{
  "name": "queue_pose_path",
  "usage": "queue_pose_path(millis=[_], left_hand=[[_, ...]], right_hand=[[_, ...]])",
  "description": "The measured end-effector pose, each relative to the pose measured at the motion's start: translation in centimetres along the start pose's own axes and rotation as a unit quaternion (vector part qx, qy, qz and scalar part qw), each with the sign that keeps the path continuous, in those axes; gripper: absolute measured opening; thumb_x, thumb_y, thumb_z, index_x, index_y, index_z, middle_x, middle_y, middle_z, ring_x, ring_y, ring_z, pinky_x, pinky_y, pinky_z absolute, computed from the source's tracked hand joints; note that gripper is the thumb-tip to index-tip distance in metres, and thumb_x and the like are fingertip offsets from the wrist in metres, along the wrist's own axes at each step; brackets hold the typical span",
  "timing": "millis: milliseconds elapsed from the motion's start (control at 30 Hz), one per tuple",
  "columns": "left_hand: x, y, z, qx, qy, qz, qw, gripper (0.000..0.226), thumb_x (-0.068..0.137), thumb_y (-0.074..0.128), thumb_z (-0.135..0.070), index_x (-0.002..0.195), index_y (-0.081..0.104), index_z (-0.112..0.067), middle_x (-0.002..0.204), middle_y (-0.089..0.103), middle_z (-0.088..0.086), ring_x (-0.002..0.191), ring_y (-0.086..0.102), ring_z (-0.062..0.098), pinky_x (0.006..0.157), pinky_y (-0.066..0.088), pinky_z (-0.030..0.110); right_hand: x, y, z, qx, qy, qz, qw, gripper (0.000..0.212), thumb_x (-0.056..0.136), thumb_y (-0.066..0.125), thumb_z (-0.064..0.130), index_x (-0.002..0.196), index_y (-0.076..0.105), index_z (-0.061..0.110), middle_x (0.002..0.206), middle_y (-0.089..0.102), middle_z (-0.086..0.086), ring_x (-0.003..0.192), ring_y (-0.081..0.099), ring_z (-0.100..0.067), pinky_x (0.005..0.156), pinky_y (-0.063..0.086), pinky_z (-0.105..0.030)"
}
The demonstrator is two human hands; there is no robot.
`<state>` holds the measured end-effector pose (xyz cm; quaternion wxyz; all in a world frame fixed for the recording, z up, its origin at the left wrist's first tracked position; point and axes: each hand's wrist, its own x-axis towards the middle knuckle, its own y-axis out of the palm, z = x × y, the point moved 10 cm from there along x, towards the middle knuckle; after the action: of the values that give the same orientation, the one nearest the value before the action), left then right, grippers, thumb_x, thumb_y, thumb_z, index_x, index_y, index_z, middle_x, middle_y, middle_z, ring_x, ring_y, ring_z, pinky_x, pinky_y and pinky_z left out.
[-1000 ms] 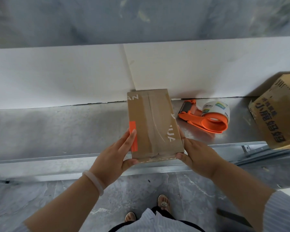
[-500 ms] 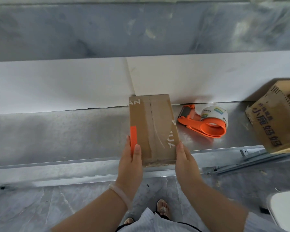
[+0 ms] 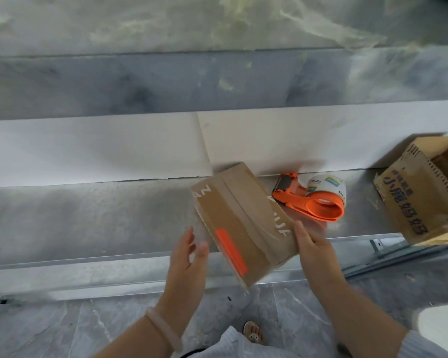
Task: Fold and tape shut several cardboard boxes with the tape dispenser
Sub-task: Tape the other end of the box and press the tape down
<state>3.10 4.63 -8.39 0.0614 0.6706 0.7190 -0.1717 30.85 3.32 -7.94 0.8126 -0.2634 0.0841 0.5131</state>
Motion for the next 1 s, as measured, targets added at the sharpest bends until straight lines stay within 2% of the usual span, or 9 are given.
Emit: queue_pose_path(millis=[133,300,400,467,567,633,700,833,1000], left_hand=[[2.6,-3.2,-4.6,0.202,0.133,-0.066,0.968,0.063,0.093,0.059,-0.034,0.149,0.029,-0.031,0.152,0.029,-0.004,0.137,0.028,0.009,0.115,0.027,0.036],[6.0,-1.2,-5.3,0.339,0.135,0.069,0.928,0.068,0.087,0.064,-0.047,0.147,0.031,-0.043,0.151,0.03,-0.013,0.134,0.034,0.018,0.113,0.034,0.038],[5.4,-2.0,-5.8,0.387,0.151,0.032,0.909,0.068,0.085,0.063,-0.053,0.146,0.038,-0.037,0.134,0.041,-0.012,0.115,0.04,0.008,0.101,0.036,0.022],[4.3,-2.7,-6.1,0.413,0.179,-0.011,0.893,0.063,0.086,0.061,-0.055,0.143,0.043,-0.036,0.12,0.045,-0.01,0.106,0.042,0.008,0.096,0.038,0.021],[3.3,-3.1,-6.0,0.427,0.204,-0.048,0.88,0.056,0.088,0.052,-0.057,0.138,0.049,-0.033,0.111,0.047,-0.003,0.098,0.049,0.014,0.093,0.05,0.034],[3.3,-2.3,-5.8,0.459,0.242,-0.055,0.853,0.058,0.091,0.039,-0.058,0.14,0.047,-0.028,0.13,0.047,0.006,0.112,0.051,0.024,0.098,0.05,0.041],[3.6,-0.7,-5.4,0.502,0.284,-0.023,0.817,0.059,0.098,0.025,-0.055,0.146,0.041,-0.025,0.154,0.034,0.008,0.136,0.04,0.028,0.106,0.041,0.044],[4.7,0.1,-4.4,0.521,0.275,0.022,0.808,0.068,0.1,0.004,-0.057,0.15,0.034,-0.022,0.158,0.023,-0.003,0.146,0.023,0.02,0.11,0.037,0.041],[3.8,0.5,-4.7,0.517,0.264,0.001,0.815,0.065,0.099,0.019,-0.054,0.146,0.042,-0.015,0.154,0.034,0.003,0.143,0.028,0.024,0.117,0.024,0.038]], right_hand=[[1.7,0.1,2.0,-0.046,-0.061,0.049,0.996,0.029,0.098,0.052,0.037,0.084,0.075,0.026,0.09,0.072,0.005,0.09,0.062,-0.012,0.077,0.046,-0.023],[3.8,1.6,3.5,-0.114,-0.084,0.083,0.986,0.019,0.097,0.055,0.039,0.109,0.07,0.037,0.101,0.068,0.013,0.106,0.061,-0.015,0.102,0.045,-0.036],[3.0,1.1,5.1,-0.18,-0.158,0.025,0.971,0.042,0.097,0.055,0.039,0.138,0.05,0.035,0.125,0.059,0.011,0.119,0.053,-0.015,0.109,0.04,-0.043],[1.6,1.9,5.5,-0.247,-0.188,0.035,0.95,0.058,0.099,0.047,0.044,0.152,0.028,0.031,0.153,0.033,0.01,0.143,0.029,-0.015,0.12,0.018,-0.036],[0.2,5.0,4.9,-0.335,-0.219,0.112,0.909,0.069,0.101,0.036,0.048,0.156,-0.002,0.029,0.16,-0.016,0.017,0.148,-0.012,-0.005,0.115,-0.006,-0.022],[0.5,5.8,4.9,-0.365,-0.233,0.12,0.893,0.072,0.101,0.032,0.05,0.154,-0.011,0.026,0.154,-0.029,0.016,0.146,-0.022,-0.006,0.114,-0.011,-0.022],[1.1,6.0,5.1,-0.383,-0.238,0.124,0.884,0.074,0.101,0.031,0.051,0.154,-0.012,0.024,0.154,-0.029,0.015,0.145,-0.024,-0.007,0.113,-0.013,-0.021],[2.0,6.6,5.0,-0.441,-0.246,0.151,0.85,0.075,0.102,0.026,0.052,0.154,-0.016,0.019,0.157,-0.031,0.005,0.144,-0.028,-0.012,0.113,-0.015,-0.024],[2.5,6.5,6.0,-0.445,-0.25,0.174,0.842,0.077,0.101,0.028,0.054,0.153,-0.018,0.022,0.156,-0.033,0.008,0.146,-0.024,-0.012,0.112,-0.012,-0.024]])
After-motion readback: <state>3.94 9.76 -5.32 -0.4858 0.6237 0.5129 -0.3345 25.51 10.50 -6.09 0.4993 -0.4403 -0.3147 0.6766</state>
